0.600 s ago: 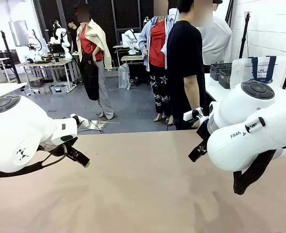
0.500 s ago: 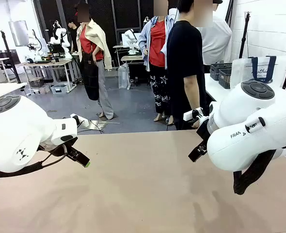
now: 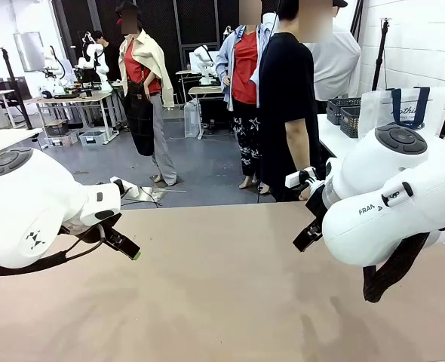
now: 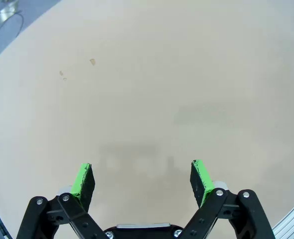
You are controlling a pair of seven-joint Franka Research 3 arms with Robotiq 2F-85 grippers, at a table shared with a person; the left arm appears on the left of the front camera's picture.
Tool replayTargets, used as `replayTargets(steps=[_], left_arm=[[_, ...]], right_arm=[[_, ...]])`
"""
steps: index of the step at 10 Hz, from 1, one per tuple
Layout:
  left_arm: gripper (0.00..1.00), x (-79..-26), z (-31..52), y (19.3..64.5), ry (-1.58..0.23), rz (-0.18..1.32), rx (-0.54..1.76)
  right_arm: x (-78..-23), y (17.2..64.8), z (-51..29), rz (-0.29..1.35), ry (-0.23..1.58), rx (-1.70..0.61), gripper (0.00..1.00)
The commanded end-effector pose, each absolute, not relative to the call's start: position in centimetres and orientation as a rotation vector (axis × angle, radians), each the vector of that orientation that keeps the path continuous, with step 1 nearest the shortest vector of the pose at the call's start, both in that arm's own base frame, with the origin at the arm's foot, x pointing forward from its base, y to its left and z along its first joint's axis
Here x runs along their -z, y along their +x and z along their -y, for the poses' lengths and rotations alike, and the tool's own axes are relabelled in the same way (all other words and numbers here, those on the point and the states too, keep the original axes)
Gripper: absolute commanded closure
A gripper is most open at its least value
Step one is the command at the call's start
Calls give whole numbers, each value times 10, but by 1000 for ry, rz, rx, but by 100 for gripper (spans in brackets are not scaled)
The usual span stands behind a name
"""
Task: Transfer purchased items from the store into the shopping bag.
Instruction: Open the Reusable shopping bag in the center of the table.
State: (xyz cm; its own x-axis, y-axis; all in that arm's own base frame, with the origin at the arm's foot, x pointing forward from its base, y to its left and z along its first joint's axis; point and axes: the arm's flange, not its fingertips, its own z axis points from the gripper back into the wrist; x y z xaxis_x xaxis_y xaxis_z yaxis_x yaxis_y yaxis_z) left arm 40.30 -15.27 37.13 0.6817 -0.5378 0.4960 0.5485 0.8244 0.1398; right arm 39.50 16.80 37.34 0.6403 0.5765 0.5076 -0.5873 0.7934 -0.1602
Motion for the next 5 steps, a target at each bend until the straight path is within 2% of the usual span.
replayTargets(steps=[1,5], left_arm=[[0,-371,151,403,-21,550,606],[0,-371,151,403,-21,550,606]], right_arm=[[-373,395,-168,572,20,-664,0],[-373,395,-168,572,20,-664,0]])
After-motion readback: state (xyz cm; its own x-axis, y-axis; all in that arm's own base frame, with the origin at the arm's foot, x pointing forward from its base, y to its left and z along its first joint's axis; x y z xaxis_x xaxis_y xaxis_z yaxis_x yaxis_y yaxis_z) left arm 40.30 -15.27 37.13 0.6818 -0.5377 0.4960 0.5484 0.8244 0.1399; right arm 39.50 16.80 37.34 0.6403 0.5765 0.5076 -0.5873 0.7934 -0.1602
